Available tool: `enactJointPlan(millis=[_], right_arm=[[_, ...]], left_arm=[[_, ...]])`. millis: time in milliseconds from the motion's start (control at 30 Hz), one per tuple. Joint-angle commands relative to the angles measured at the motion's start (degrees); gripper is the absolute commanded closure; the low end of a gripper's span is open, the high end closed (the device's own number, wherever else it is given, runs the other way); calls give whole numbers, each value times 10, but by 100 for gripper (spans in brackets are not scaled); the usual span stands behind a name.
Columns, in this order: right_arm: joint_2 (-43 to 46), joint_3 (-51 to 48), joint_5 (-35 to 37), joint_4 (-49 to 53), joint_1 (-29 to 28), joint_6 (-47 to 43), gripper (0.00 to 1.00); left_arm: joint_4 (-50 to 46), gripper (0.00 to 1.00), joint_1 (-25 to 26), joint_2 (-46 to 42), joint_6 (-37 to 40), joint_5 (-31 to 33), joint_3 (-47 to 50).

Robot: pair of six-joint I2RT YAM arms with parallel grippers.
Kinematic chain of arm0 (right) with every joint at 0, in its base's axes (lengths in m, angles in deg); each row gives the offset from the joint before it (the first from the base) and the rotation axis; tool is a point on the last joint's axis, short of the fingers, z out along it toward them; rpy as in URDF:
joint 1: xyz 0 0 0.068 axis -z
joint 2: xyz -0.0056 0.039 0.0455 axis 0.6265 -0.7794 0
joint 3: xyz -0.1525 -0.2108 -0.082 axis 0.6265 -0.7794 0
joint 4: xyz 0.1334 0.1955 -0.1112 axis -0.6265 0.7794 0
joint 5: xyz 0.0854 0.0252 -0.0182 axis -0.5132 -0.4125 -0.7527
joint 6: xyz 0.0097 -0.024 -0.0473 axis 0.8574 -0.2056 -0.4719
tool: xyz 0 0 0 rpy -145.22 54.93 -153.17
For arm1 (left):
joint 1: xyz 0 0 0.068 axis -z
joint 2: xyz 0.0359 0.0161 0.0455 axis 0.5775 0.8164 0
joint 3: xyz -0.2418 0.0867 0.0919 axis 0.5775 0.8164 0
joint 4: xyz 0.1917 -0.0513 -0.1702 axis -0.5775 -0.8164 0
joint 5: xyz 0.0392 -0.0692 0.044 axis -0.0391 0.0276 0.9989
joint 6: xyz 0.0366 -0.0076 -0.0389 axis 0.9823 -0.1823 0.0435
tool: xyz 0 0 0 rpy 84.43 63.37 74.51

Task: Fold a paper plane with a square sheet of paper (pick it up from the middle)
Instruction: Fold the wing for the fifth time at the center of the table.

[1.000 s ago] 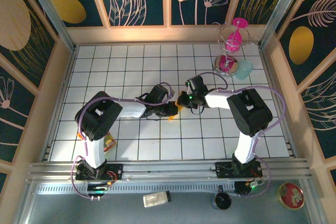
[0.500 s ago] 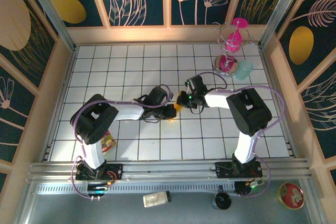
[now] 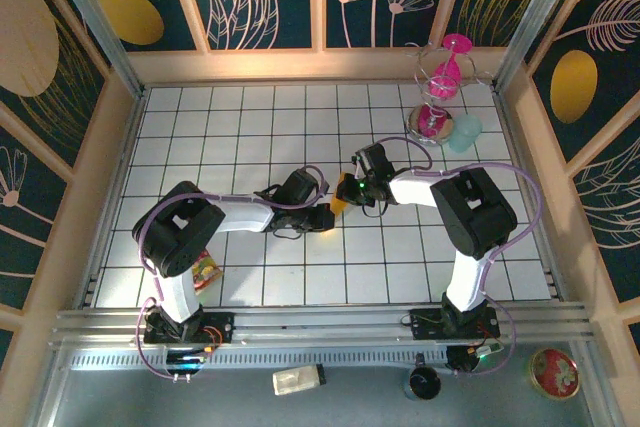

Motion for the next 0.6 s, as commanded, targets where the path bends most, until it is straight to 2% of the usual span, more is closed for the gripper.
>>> enactJointPlan(millis=[0, 333, 567], right_arm=[[-33, -1, 32, 37, 5, 4, 93], [-33, -4, 31, 38, 6, 6, 93], [-29, -7, 21, 39, 8, 2, 94]], left_arm=[[-35, 100, 7, -14, -11, -17, 10], [-39, 100, 7, -17, -12, -7, 24], [-2, 100, 6, -52, -6, 27, -11]])
